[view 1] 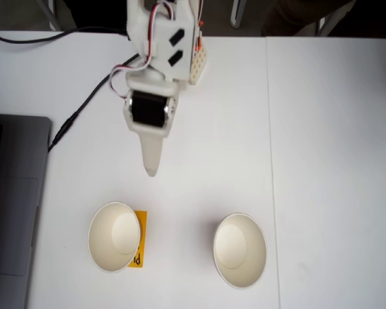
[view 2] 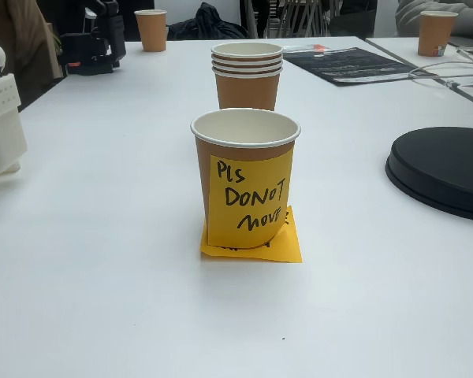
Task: Pickup cup and make a pile of cup.
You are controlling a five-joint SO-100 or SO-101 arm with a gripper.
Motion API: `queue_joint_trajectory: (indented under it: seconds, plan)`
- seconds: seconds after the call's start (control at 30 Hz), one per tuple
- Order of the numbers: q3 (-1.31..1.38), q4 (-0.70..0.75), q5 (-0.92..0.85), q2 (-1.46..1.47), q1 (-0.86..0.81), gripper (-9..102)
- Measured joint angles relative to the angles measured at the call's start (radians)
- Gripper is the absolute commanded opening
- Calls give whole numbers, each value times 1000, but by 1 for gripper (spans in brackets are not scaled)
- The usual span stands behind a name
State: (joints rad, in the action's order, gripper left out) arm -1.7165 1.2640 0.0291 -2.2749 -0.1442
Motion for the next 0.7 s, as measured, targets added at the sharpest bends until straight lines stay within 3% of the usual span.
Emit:
queue_joint_trajectory:
  seconds: [0.33, 0.7]
  plan:
    - [213, 0, 0, 184, -66, -4]
    - [236, 0, 0, 235, -173, 20]
